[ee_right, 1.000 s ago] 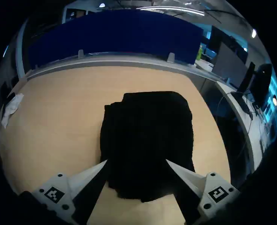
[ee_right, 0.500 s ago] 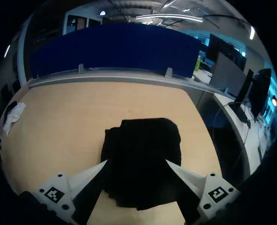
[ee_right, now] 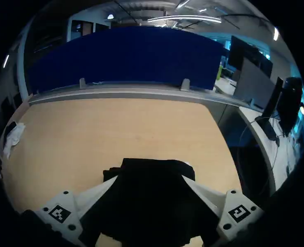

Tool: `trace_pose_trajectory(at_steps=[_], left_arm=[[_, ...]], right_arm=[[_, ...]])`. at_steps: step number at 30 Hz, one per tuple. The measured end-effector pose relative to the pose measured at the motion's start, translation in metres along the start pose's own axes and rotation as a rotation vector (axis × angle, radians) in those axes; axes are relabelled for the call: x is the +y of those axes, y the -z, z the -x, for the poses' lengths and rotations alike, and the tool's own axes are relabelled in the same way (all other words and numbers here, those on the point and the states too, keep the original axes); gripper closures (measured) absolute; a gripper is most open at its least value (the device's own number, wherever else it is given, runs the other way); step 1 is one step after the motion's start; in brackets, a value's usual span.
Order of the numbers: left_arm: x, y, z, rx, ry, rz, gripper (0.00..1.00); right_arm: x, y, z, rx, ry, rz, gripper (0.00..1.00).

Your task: Fold towel

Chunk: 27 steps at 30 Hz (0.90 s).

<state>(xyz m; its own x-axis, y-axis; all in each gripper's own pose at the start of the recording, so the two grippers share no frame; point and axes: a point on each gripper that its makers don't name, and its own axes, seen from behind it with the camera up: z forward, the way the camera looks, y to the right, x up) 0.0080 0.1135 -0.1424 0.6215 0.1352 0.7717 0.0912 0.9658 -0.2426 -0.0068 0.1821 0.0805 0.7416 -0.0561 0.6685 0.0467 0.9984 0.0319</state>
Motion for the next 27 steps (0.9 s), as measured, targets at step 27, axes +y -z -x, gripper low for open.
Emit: trace_pose_trajectory(at_steps=[27], left_arm=[[-0.006,0.002,0.004,-0.003,0.019,-0.026,0.12]], right_arm=[[0.005,-0.032,0.023,-0.058,-0.025,-0.014,0.00]])
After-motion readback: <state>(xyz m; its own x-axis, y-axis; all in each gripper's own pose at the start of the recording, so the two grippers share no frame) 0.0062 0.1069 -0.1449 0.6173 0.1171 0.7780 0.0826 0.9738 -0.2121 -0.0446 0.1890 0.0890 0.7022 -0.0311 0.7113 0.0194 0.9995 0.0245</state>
